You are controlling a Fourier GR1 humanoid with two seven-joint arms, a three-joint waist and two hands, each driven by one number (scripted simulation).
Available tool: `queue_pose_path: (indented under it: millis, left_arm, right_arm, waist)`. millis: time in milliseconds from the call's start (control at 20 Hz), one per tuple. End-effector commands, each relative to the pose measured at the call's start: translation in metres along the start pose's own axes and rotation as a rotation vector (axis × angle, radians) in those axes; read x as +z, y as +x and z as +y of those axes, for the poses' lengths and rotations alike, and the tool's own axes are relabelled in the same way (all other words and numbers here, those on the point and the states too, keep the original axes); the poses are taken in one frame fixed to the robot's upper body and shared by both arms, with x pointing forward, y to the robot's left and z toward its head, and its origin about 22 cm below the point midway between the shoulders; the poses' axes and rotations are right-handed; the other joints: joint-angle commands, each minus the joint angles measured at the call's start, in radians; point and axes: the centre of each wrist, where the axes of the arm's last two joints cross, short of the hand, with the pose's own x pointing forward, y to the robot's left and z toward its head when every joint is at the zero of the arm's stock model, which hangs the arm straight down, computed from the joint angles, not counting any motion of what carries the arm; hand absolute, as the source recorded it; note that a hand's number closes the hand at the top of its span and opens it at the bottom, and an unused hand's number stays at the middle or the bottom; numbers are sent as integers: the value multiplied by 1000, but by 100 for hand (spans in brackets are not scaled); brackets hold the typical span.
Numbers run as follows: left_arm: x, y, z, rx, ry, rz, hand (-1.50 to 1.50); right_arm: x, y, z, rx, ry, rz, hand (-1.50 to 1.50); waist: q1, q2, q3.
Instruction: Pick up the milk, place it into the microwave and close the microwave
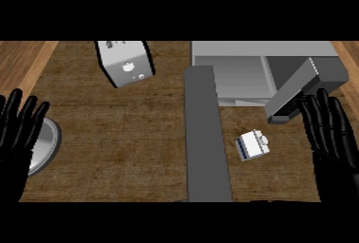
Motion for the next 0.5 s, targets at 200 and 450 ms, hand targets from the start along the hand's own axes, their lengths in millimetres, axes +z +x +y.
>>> queue_pose_path:
  millis: [200,450]
  left_arm:
    - [51,19,10,35,0,16,-150]
    - [63,54,30,12,-6,0,-150]
  right_arm:
    - [13,-12,1,51,-56,61,-150]
    - [26,-42,6,86,-60,103,-150]
  waist:
    - [2,0,1]
    - [5,0,1]
